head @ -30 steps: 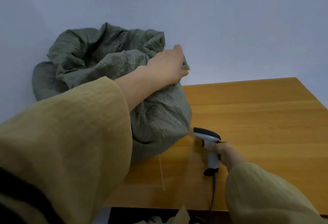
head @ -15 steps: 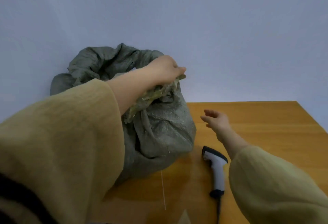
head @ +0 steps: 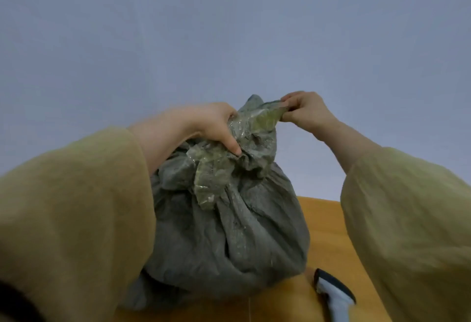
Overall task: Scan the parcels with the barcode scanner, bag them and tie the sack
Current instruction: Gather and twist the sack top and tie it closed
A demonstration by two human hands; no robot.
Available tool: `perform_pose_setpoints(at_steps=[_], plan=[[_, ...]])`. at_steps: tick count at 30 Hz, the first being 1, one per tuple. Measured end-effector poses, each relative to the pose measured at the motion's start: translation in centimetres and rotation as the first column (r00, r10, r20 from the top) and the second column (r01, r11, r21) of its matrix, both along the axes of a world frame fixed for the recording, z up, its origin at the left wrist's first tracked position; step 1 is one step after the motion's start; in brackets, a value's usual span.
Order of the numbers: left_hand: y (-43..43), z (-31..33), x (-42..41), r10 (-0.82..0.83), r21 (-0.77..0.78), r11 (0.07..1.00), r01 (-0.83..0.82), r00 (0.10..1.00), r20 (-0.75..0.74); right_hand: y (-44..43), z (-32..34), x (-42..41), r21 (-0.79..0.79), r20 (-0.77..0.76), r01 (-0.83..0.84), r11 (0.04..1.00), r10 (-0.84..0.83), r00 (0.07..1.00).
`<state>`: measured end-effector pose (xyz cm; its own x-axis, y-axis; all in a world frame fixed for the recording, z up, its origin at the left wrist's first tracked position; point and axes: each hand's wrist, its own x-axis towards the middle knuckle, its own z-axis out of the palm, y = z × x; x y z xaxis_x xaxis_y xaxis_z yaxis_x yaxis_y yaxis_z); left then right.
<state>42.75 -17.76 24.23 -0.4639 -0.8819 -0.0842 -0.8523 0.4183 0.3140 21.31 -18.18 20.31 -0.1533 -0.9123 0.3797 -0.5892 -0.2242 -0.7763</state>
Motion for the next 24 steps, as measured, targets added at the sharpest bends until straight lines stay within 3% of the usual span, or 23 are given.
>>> perform_pose_setpoints(at_steps=[2, 4, 6, 10, 12, 15, 17, 19, 20, 21, 22, 24], plan=[[-0.9, 0.8, 1.2, 0.074, -0.110, 0.990, -0.084, 0.993, -0.097, 0.2, 3.1, 0.5, -0.087, 0.036, 0.015, 0.996, -0.012, 0.999], [-2.0, 1.8, 1.9, 0.119, -0.283, 0.942, -0.183, 0.966, -0.229, 0.6, 5.5, 1.5, -0.134, 0.154, -0.056, 0.989, 0.077, 0.985], [-2.9, 3.1, 1.9, 0.063, -0.396, 0.901, -0.179, 0.955, -0.290, 1.0, 7.2, 2.6, -0.171, 0.247, -0.166, 0.971, 0.205, 0.947], [-3.8, 5.8, 0.7, -0.119, -0.510, 0.860, 0.035, 0.984, -0.132, 1.8, 9.2, 3.6, -0.238, 0.188, -0.364, 0.900, 0.411, 0.892], [-3.9, 6.9, 0.2, -0.226, -0.412, 0.898, 0.155, 0.965, -0.130, 2.3, 10.1, 3.6, -0.256, 0.156, -0.421, 0.870, 0.467, 0.870], [-3.6, 8.1, -0.6, -0.308, -0.183, 0.947, 0.265, 0.912, -0.273, 3.1, 11.0, 3.1, -0.257, 0.183, -0.448, 0.857, 0.498, 0.848], [-4.1, 8.7, -1.2, -0.286, -0.228, 0.947, 0.225, 0.915, -0.284, 3.5, 11.3, 2.3, -0.288, 0.322, -0.419, 0.861, 0.499, 0.805], [-5.0, 9.2, -1.7, -0.219, -0.289, 0.949, 0.127, 0.924, -0.314, 4.0, 11.0, 1.2, -0.266, 0.526, -0.406, 0.874, 0.485, 0.699], [-5.4, 9.4, -1.8, -0.191, -0.307, 0.948, 0.087, 0.926, -0.326, 4.2, 10.7, 0.8, -0.201, 0.551, -0.371, 0.907, 0.418, 0.722], [-5.9, 9.5, -1.9, -0.165, -0.318, 0.947, 0.053, 0.927, -0.336, 4.4, 10.2, 0.7, -0.113, 0.487, -0.312, 0.943, 0.326, 0.810], [-6.2, 9.7, -2.1, -0.150, -0.326, 0.945, 0.033, 0.928, -0.340, 4.3, 9.7, 1.1, -0.048, 0.354, -0.244, 0.969, 0.245, 0.902], [-6.2, 10.0, -2.9, -0.143, -0.349, 0.937, 0.020, 0.933, -0.331, 3.5, 8.6, 2.6, -0.021, 0.154, -0.166, 0.986, 0.167, 0.974]])
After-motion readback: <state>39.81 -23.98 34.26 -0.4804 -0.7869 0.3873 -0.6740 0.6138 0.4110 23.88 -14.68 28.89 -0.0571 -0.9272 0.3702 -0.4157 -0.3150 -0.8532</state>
